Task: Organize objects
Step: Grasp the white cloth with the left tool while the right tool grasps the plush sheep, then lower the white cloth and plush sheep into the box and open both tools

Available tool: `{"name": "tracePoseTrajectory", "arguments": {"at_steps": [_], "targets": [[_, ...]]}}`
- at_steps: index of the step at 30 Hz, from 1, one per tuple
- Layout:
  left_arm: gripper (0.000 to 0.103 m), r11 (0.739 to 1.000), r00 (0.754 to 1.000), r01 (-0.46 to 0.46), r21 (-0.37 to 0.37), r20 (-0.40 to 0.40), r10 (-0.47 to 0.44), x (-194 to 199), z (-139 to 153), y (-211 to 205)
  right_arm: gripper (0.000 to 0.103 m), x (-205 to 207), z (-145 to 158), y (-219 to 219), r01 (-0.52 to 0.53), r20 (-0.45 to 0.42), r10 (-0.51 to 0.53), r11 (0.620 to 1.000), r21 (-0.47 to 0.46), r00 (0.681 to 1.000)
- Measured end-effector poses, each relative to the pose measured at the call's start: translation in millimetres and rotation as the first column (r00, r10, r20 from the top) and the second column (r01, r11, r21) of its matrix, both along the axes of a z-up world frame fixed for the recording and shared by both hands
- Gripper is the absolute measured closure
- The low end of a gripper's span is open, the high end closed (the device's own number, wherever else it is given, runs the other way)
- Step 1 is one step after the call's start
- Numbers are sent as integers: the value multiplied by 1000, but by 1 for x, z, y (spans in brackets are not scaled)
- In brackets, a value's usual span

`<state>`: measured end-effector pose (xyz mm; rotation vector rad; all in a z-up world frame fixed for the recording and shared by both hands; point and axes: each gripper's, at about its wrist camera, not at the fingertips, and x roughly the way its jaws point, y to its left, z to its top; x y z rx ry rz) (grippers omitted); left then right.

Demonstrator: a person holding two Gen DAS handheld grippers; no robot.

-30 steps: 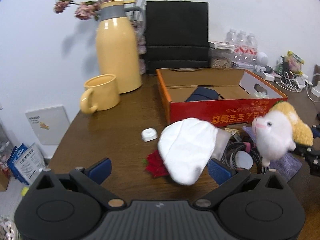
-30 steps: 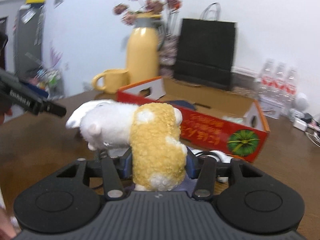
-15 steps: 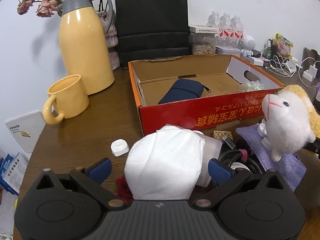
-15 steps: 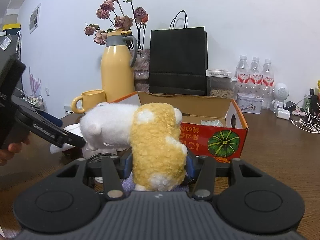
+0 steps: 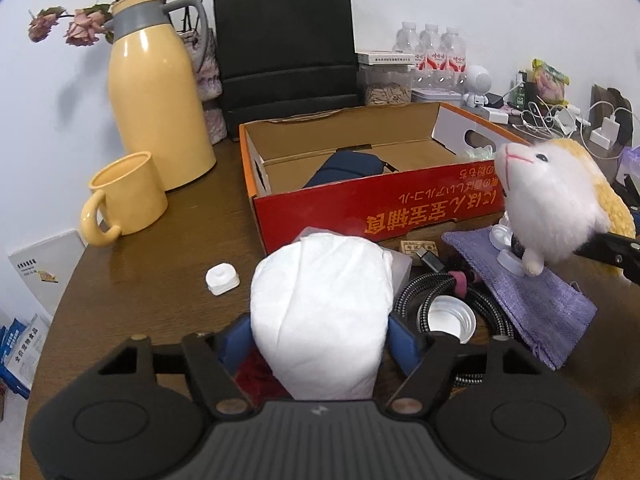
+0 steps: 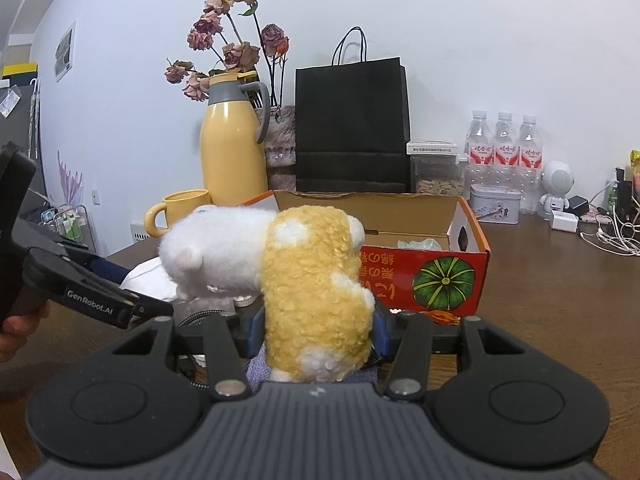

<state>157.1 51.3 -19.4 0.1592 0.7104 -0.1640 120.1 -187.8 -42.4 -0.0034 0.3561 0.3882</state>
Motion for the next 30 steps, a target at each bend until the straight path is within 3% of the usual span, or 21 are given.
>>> {"name": "tracePoseTrajectory", "arguments": {"at_steps": [20,30], "targets": [[40,992,989,-90,-92,113,100,-38,32,1,53,-10,6,-7,15,24,-15,1000,15,1000],[41,978,971,-135,-160,177,163,-18,65,-20,53,14,25,-10,30,61,-29,1000,-4,998]]}}
